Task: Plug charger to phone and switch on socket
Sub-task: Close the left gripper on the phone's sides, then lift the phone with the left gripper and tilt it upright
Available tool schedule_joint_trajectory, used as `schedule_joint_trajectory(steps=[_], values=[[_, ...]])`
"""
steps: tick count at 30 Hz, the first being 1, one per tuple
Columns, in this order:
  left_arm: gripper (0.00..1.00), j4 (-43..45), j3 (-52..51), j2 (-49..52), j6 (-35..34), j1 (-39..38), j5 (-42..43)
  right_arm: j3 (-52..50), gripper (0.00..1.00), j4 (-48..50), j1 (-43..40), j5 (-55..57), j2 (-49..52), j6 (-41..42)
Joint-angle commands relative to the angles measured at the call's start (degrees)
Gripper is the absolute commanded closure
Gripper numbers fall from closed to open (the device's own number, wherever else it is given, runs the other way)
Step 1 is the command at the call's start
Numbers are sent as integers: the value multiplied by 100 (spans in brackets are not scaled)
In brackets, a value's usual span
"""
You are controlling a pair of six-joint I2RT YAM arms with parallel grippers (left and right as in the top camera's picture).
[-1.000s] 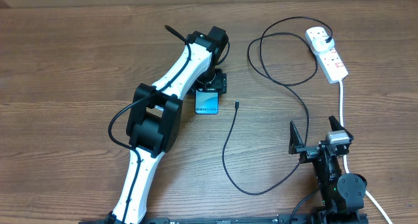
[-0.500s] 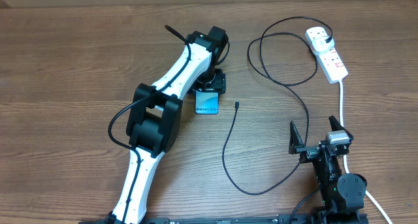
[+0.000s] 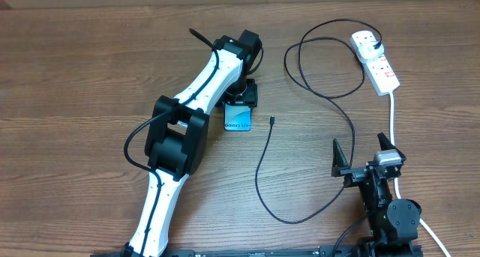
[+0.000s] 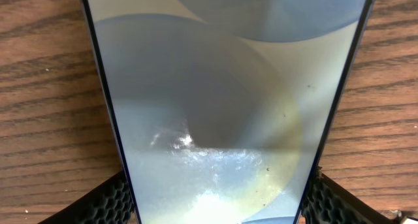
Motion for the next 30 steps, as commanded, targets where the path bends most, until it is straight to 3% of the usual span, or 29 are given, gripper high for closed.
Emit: schedule_joint_trajectory(steps=[1, 7, 22, 30], values=[[34, -22, -138, 262, 42, 107, -28, -61, 0, 20, 52, -33, -42, -7], [33, -326, 269, 254, 39, 114, 170, -61, 0, 20, 52, -33, -42, -7], [33, -990, 870, 254, 120, 584, 2181, -61, 0, 20, 52, -33, -42, -7], [33, -986, 870, 254, 299, 933, 4664, -61, 0, 17, 52, -33, -42, -7]])
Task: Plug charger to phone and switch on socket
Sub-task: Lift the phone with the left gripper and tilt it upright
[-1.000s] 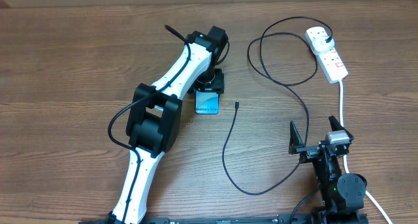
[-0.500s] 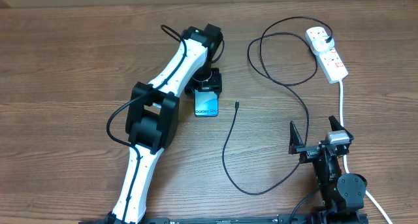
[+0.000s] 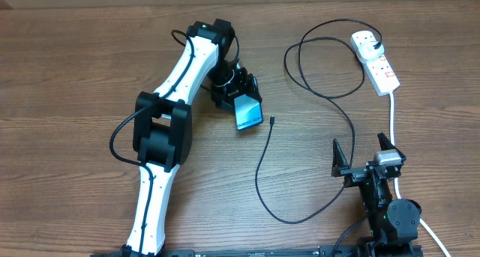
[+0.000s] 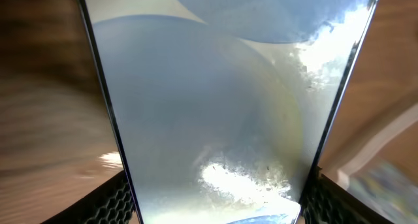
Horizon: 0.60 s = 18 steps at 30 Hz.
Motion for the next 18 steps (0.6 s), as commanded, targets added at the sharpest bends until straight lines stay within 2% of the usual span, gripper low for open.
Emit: schedule_joint_trajectory(steps=[1, 6, 10, 12, 18], values=[[33, -9, 166, 35, 212, 199, 1694, -61, 0, 17, 52, -33, -42, -9], [33, 9, 166, 35, 238, 428, 3268, -61, 0, 17, 52, -31, -42, -7], [34, 15, 166, 37, 238, 616, 4865, -61, 0, 17, 52, -33, -42, -7], [35, 35, 166, 35, 234, 684, 5340, -61, 0, 15, 52, -31, -42, -7], [34, 28, 166, 37, -245, 885, 5663, -61, 0, 17, 52, -33, -42, -9]])
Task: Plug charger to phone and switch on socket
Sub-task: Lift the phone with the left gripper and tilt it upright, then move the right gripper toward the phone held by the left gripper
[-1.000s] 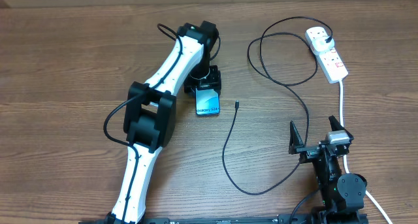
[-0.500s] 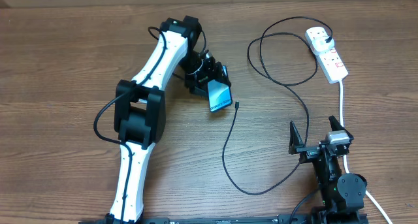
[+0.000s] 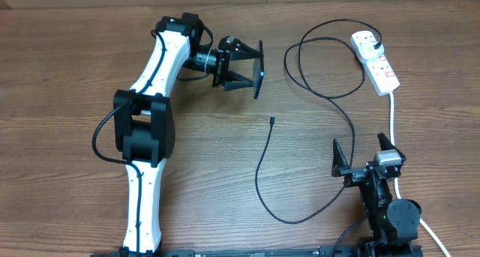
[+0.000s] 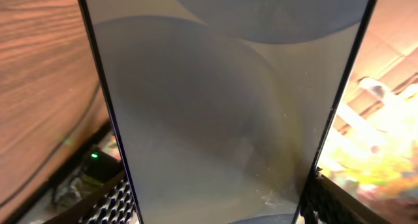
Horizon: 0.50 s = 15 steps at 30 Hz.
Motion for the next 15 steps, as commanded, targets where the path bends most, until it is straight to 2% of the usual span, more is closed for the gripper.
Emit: schedule_joint_trajectory(steps=[1, 5, 10, 13, 15], values=[[34, 2, 166, 37, -540, 157, 675, -61, 0, 17, 52, -33, -42, -4], [34, 2, 166, 35, -999, 232, 675, -61, 0, 17, 52, -33, -42, -7], [34, 4, 166, 35, -1176, 243, 675, -61, 0, 120, 52, -42, -42, -24], [34, 7, 166, 37, -1174, 243, 675, -61, 0, 750, 59, -564, -42, 17], [34, 4, 166, 37, -1174, 243, 675, -61, 0, 1429, 59, -1517, -42, 17]])
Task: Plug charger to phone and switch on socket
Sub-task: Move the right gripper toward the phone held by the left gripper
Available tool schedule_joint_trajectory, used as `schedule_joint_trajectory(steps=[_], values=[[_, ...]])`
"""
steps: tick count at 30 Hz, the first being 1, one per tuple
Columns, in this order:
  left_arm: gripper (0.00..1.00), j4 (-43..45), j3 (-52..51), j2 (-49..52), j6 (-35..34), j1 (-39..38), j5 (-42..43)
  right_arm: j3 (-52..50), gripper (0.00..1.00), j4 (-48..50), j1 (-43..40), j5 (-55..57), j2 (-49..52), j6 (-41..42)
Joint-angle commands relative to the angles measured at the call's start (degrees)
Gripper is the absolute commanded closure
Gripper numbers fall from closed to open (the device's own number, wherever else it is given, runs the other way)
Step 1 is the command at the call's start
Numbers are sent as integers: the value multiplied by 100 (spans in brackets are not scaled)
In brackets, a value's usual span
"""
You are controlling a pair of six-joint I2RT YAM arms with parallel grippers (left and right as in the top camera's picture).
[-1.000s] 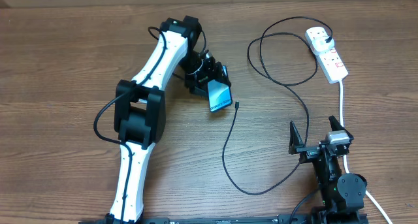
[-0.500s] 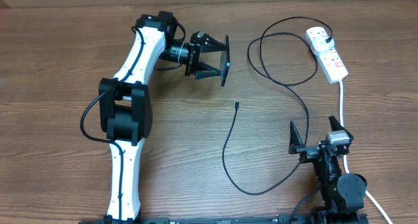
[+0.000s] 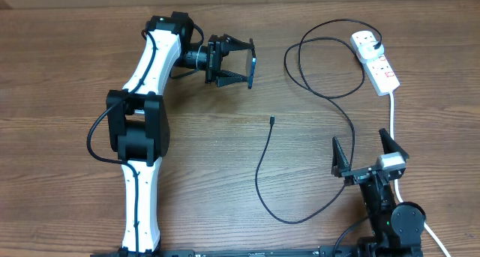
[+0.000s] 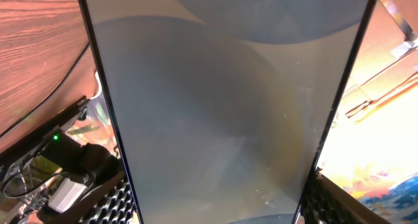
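Observation:
My left gripper (image 3: 241, 61) is shut on the phone (image 3: 251, 62), holding it raised off the table and seen edge-on at the upper middle. In the left wrist view the phone's screen (image 4: 222, 106) fills the frame between the two black fingers (image 4: 111, 201). The black charger cable's free plug (image 3: 271, 121) lies on the wood in the middle; the cable loops up to the white socket strip (image 3: 375, 58) at the upper right. My right gripper (image 3: 365, 161) stands open near the lower right, nothing between its fingers.
A white mains lead (image 3: 392, 111) runs from the socket strip down past the right arm. The cable's loops (image 3: 319, 62) lie between the phone and the strip. The wooden table (image 3: 67, 137) spreads left of the left arm.
The left gripper with the phone has shifted slightly left and turned a little more. The right gripper has risen slightly. The cable and socket strip lie as before.
The left gripper was shut on the phone low over the table beside the cable plug. It then tilted the phone up, and later held it raised and edge-on further back. Now it holds it there, slightly further left.

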Motion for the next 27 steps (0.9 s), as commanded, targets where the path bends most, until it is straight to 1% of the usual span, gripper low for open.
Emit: schedule_joint_trajectory(steps=[1, 3, 4, 6, 7, 8, 9, 10, 12, 13, 15, 17, 18, 19, 20, 21, 22, 23, 24, 25, 26, 27], values=[[34, 4, 166, 37, -96, 17, 354, -61, 0, 866, 55, -1832, -63, 15], [34, 20, 166, 37, -96, 17, 354, -61, 0, 1399, 55, -3504, -63, 13], [34, 22, 166, 37, -96, 17, 354, -61, 0, 1934, 55, -4153, -63, -35], [34, 22, 166, 37, -96, 17, 352, -59, 0, 2712, 55, -4218, -63, 354], [34, 22, 166, 37, -94, 17, 354, -13, 0, 3303, 55, -4142, -63, 804], [34, 22, 166, 37, -96, 17, 354, 118, 0, 3427, 52, -4037, -63, 1121], [34, 22, 166, 37, -96, 17, 352, 352, 0, 3250, 52, -3976, -46, 1314], [34, 22, 166, 37, -96, 17, 354, 535, 0, 3018, 52, -3978, -11, 1329], [34, 22, 166, 37, -94, 17, 352, 1580, 0, 1445, 44, -3969, 374, 1054], [34, 22, 166, 37, -94, 17, 352, 1875, 0, 997, 37, -3943, 533, 944], [34, 22, 166, 37, -94, 17, 352, 2966, 0, -575, -2, -3488, 1235, 885], [34, 22, 166, 37, -94, 15, 350, 3803, 0, -1574, -11, -3329, 1912, 758], [34, 22, 166, 37, -94, 17, 350, 4087, 0, -1845, -11, -3379, 2179, 706], [34, 22, 166, 37, -94, 17, 350, 4607, 0, -2135, -4, -3685, 2756, 713], [34, 22, 166, 37, -94, 15, 350, 4758, 0, -2133, -4, -3958, 2986, 782], [34, 22, 166, 37, -94, 15, 350, 4940, 0, -2127, -4, -4531, 3335, 994], [34, 22, 166, 37, -94, 15, 350, 5010, 0, -1980, -4, -5012, 3604, 1248], [34, 22, 166, 37, -87, 15, 350, 5010, 0, -1670, -4, -5252, 3777, 1449], [34, 22, 166, 37, -72, 15, 345, 5010, 0, -1019, -2, -5368, 4153, 2236], [34, 22, 166, 37, -72, 15, 343, 5010, 0, -780, 0, -5318, 4336, 2717], [34, 22, 166, 37, -74, 15, 343, 5060, 0, -608, 0, -5211, 4695, 3397], [34, 22, 166, 37, -72, 15, 343, 5101, 0, -658, 4, -5169, 4861, 3556]])
